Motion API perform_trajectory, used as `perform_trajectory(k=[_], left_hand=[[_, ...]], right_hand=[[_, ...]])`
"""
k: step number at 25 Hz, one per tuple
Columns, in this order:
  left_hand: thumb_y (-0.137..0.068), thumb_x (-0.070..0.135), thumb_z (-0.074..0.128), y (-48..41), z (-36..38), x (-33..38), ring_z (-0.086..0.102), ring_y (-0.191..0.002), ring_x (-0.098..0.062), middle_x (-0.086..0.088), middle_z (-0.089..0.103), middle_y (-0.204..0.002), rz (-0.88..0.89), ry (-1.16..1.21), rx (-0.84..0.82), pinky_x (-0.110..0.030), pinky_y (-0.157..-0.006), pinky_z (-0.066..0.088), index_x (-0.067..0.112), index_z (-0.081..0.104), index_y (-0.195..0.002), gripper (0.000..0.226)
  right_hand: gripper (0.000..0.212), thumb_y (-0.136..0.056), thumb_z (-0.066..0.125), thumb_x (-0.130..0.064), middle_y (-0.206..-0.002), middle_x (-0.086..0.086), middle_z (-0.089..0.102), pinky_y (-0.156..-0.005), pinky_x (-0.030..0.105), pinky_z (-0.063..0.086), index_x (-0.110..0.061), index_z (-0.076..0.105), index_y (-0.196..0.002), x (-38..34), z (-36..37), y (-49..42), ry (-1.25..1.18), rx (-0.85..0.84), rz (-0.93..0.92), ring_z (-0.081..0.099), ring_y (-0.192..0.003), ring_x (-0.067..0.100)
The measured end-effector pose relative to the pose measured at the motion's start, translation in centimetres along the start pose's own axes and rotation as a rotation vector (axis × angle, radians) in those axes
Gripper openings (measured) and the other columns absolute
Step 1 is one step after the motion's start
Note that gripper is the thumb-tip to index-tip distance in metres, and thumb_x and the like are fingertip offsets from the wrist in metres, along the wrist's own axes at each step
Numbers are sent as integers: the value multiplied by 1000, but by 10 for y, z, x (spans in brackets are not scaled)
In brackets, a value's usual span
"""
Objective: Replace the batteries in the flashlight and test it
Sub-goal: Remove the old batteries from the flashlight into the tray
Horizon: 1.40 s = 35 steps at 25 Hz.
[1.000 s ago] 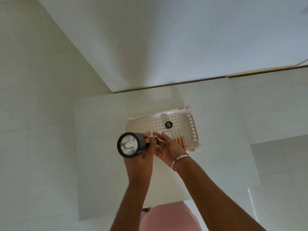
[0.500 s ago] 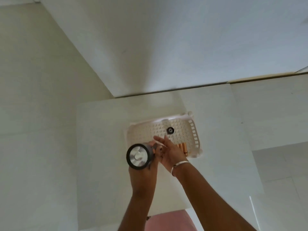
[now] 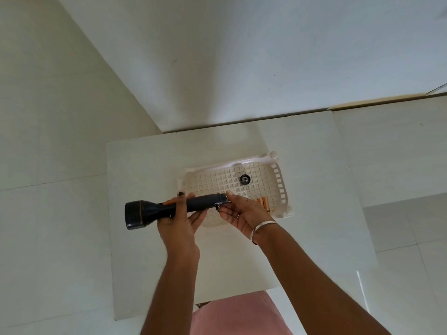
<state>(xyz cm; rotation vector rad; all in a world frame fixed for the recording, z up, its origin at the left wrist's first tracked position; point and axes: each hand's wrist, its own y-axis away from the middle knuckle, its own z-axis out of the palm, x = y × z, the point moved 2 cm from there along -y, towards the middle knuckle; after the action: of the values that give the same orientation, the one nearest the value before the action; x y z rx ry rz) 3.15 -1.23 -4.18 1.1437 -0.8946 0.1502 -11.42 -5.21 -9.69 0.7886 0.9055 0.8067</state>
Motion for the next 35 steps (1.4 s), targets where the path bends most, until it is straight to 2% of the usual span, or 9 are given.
perform_trajectory(k=[2, 7, 16, 22, 25, 28, 30, 33, 35], left_hand=[[-86, 30, 68, 0, -1, 1, 69, -101, -40, -11, 72, -114, -38, 31, 6, -25, -47, 58, 10, 51, -128, 49], [-86, 28, 69, -2, 0, -1, 73, -95, -34, -13, 73, -111, -84, 103, -20, -34, -60, 62, 14, 53, -123, 43], [-87, 27, 67, -1, 4, -1, 69, -99, -40, -11, 72, -110, -36, 8, -34, -22, -51, 57, 16, 57, -106, 25], [-90, 17, 65, 1, 10, -4, 73, -97, -31, -9, 73, -108, -19, 9, -94, -33, -64, 62, 14, 57, -104, 17], [-90, 16, 66, 2, 17, -5, 71, -101, -28, -9, 71, -111, 78, -195, -114, -36, -72, 62, 11, 56, -111, 24], [-86, 39, 66, 18, 27, 1, 71, -88, -13, 5, 73, -88, 552, -767, -125, -32, -75, 59, 21, 65, -93, 19], [-82, 47, 64, 37, 36, -4, 68, -77, -2, 12, 71, -82, 751, -897, -237, -20, -71, 56, 22, 68, -92, 27], [-79, 23, 74, 51, 43, -18, 70, -89, -16, 4, 74, -92, 499, -938, -239, -29, -80, 56, 16, 70, -101, 24], [-79, 23, 74, 42, 45, -13, 71, -92, -20, -4, 76, -95, 530, -930, -210, -23, -78, 53, 12, 72, -100, 25]], right_hand=[[11, -82, 72, -12, -78, 16, 74, -62, 29, 59, -3, 72, -87, -1, -2, 0, 1, -26, -19, 72, -71, 22], [11, -84, 68, -5, -79, 15, 74, -62, 29, 59, -7, 78, -81, -6, -5, 5, 6, -62, -70, 72, -69, 21], [9, -73, 75, -14, -79, 11, 75, -63, 28, 59, -12, 78, -82, -5, -8, 7, -3, -78, -85, 72, -70, 19], [12, -71, 74, -13, -78, 10, 74, -66, 28, 59, -9, 77, -82, -6, -14, 3, -33, -100, -16, 72, -74, 19], [20, -72, 73, -11, -82, 13, 73, -68, 29, 60, -4, 75, -90, -2, -21, 1, 10, -86, 41, 72, -76, 20], [22, -79, 69, -5, -92, 16, 74, -74, 31, 59, -1, 71, -100, 4, -25, 2, -77, -145, 59, 72, -84, 22], [13, -85, 64, -3, -88, 12, 75, -74, 30, 59, -3, 74, -93, 14, -23, -2, -219, -174, -9, 72, -82, 19], [28, -89, 54, 2, -65, 9, 73, -56, 25, 59, -4, 73, -70, 22, -22, 2, -111, 24, 17, 71, -59, 16], [37, -91, 52, 1, -67, 10, 74, -55, 27, 59, -7, 77, -65, 12, -16, 2, -167, -6, -40, 72, -61, 17]])
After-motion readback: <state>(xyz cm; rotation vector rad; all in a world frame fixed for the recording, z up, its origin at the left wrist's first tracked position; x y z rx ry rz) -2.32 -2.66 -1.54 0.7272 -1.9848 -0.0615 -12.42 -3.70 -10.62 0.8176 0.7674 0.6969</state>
